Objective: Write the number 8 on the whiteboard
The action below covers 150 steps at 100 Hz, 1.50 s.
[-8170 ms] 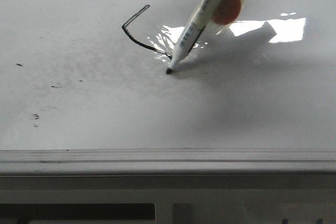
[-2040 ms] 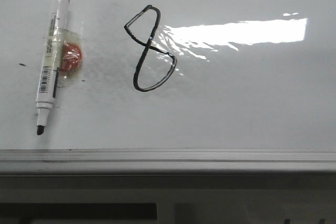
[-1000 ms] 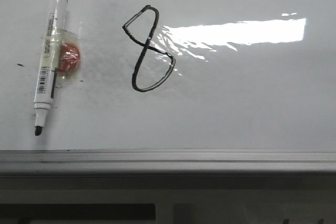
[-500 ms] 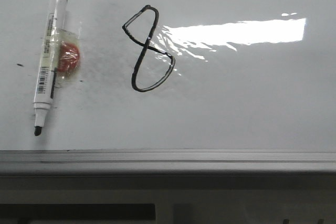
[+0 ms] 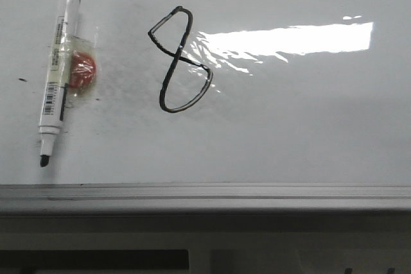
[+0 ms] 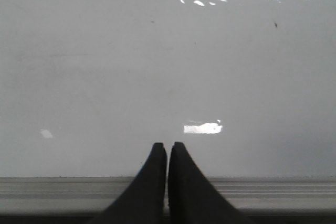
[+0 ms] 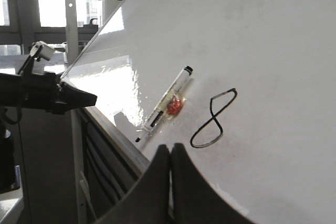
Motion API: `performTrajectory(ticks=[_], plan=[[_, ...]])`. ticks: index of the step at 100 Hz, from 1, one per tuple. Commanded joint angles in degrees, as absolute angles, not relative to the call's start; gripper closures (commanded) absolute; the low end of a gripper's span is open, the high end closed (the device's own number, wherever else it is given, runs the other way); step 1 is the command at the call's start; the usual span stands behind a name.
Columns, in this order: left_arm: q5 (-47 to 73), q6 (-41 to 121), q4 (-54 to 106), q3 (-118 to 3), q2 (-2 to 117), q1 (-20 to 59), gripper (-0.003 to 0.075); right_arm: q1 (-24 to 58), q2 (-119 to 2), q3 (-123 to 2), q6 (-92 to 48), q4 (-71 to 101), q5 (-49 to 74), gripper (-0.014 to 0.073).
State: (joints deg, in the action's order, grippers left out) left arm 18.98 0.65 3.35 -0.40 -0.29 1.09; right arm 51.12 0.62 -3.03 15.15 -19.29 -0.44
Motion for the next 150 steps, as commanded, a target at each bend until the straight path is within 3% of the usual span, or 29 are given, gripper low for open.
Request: performTrajectory(ticks=[1, 45, 59, 88, 150], plan=[[16.55, 0.44, 3.57, 1.89, -1.93, 1.02, 0.0741, 45.91, -0.72, -2.39, 13.42, -15.18, -8.93, 0.0657], [16.55, 0.44, 3.57, 1.89, -1.93, 1.02, 0.0741, 2.01, -0.72, 1.37, 13.42, -7.21, -4.97, 0.0657], [16.55, 0.44, 3.57, 1.89, -1.93, 1.02, 0.0741, -7.45, -0.61, 1.37, 11.86, -6.45, 1.77, 0.0657], [16.33, 0.44, 3.71, 1.89, -1.83, 1.02, 0.0741, -9.38, 1.86, 1.37, 7.27, -6.65, 14.92, 0.0657], [16.33, 0.44, 3.71, 1.89, -1.83, 1.02, 0.0741, -9.38, 1.86, 1.37, 5.35, -6.65, 16.75, 0.0657]])
